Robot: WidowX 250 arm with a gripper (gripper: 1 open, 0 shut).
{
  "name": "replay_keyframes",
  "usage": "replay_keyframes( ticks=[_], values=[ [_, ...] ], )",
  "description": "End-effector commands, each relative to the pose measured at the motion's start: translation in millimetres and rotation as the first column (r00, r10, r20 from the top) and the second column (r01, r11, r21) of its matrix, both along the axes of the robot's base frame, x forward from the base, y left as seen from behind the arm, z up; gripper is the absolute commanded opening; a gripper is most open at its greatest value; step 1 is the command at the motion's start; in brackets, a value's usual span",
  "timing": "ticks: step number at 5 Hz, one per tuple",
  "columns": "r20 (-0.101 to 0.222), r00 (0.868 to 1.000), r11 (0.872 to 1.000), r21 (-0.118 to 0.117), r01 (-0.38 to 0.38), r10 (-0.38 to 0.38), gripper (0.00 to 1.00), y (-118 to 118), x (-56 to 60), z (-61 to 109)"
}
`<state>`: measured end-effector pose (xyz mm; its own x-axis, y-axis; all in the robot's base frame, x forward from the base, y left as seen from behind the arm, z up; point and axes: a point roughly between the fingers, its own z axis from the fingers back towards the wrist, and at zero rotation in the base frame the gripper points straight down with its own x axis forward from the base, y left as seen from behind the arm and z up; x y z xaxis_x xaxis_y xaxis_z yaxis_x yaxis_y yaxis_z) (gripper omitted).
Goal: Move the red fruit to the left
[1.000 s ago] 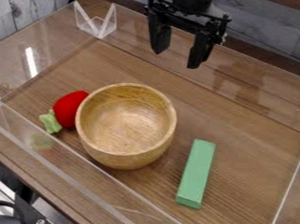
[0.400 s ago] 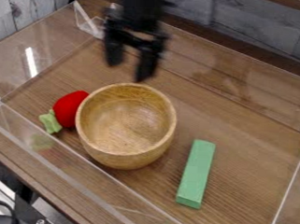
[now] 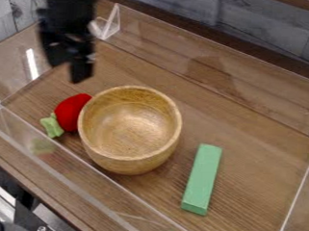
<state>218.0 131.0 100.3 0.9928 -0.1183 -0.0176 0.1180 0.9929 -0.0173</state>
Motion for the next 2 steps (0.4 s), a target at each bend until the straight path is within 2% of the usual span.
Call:
replay_keyframes(
  ticks=[1,2],
  values=[
    [0.060,0.998,1.000,0.006,0.015,-0.016,1.00,16,0.2,-6.7],
    [0.076,0.997,1.000,-0.012,0.001,0.000,1.00,15,5.4,-21.0]
  ],
)
